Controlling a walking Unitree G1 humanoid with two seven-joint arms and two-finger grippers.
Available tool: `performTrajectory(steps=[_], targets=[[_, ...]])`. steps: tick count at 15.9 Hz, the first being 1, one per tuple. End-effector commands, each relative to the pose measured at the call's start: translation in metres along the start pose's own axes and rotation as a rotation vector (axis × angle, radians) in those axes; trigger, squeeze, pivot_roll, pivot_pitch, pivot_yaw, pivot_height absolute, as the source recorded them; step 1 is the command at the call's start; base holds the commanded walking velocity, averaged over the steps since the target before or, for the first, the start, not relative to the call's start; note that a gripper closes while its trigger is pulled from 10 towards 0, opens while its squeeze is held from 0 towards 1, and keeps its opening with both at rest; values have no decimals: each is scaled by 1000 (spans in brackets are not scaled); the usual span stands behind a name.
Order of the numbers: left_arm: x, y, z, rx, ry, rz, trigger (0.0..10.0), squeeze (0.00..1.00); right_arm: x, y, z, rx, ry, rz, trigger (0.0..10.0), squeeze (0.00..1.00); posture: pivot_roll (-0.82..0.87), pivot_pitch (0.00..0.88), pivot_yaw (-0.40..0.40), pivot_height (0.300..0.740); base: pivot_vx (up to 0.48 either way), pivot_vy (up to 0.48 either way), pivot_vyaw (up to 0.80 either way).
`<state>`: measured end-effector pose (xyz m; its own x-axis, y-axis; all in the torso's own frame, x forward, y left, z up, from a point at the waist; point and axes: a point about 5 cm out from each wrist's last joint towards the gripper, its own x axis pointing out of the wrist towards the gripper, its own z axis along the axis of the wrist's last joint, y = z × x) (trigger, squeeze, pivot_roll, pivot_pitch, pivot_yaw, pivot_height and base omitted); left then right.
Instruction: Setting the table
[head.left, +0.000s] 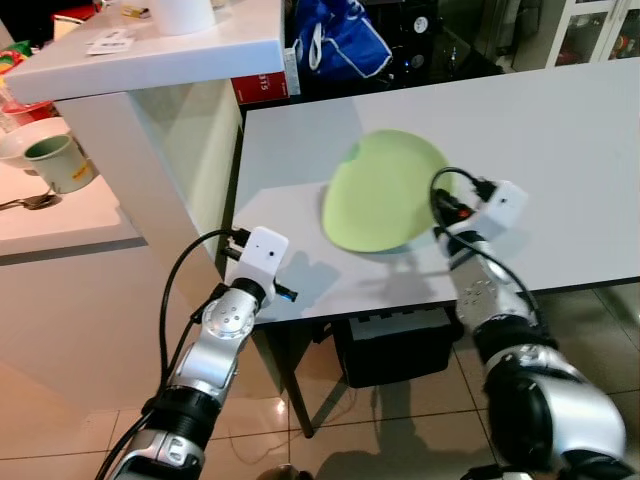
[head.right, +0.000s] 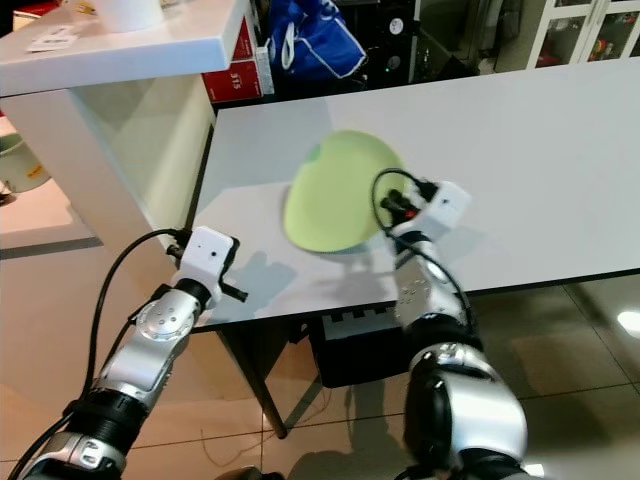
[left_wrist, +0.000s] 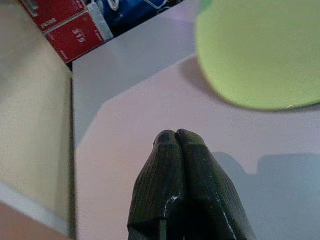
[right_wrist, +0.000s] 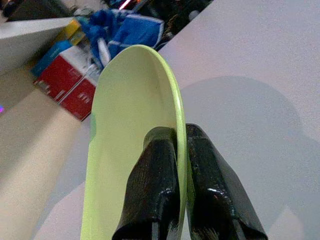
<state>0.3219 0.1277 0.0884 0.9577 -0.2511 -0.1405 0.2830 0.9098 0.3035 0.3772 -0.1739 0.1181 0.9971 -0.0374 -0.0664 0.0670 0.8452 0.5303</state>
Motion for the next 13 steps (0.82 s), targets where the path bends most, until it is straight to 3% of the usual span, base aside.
performTrajectory(steps=[1, 5, 8, 13], targets=[[-3, 6, -1, 17, 8, 4, 10000, 0, -4, -11, -14, -22, 64, -69, 10000, 0, 44, 0, 148, 740, 0, 0, 0], [-12, 17, -3, 55, 18, -1, 10000, 0, -23, -54, -36, -9, 169, -288, 10000, 0, 94, 0, 166, 740, 0, 0, 0], [-21, 26, -5, 81, 32, 0, 10000, 0, -35, -67, -51, -22, 231, -368, 10000, 0, 137, 0, 183, 740, 0, 0, 0], [-33, 37, -6, 118, 57, -6, 10000, 0, -56, -84, -76, -119, 354, -474, 10000, 0, 172, 0, 199, 740, 0, 0, 0]])
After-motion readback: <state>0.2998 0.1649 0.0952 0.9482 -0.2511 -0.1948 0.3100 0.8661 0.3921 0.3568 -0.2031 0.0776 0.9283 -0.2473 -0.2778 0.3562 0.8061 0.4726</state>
